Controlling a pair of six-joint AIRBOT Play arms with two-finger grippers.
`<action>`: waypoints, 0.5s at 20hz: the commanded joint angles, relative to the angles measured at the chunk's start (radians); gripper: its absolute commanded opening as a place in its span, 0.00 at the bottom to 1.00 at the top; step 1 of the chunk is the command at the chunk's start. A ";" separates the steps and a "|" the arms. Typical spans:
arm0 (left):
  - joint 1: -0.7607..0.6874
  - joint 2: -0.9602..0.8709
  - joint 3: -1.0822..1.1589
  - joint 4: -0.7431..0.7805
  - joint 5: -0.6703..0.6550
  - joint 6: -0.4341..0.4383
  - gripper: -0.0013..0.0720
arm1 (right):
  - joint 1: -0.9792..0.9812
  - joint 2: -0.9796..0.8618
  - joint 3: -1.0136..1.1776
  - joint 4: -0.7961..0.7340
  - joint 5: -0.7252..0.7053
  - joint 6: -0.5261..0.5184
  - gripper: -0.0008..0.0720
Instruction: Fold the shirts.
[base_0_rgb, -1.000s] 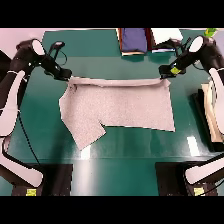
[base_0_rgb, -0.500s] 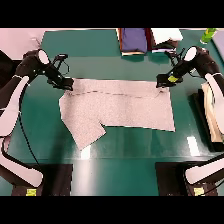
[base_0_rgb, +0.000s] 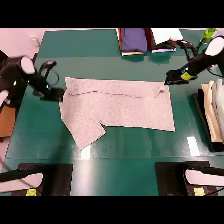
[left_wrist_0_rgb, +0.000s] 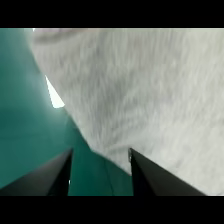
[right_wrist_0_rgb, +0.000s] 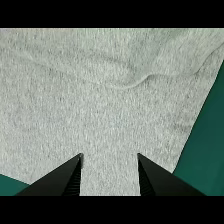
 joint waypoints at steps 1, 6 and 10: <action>0.000 0.196 -0.324 -0.025 0.092 -0.074 0.60 | 0.003 0.125 -0.138 0.002 -0.061 0.000 0.56; 0.000 0.243 -0.557 -0.220 0.287 -0.072 0.63 | 0.003 0.187 -0.278 0.003 -0.097 0.018 0.56; -0.010 0.237 -0.578 -0.300 0.383 -0.063 0.63 | 0.003 0.194 -0.329 0.004 -0.090 0.022 0.56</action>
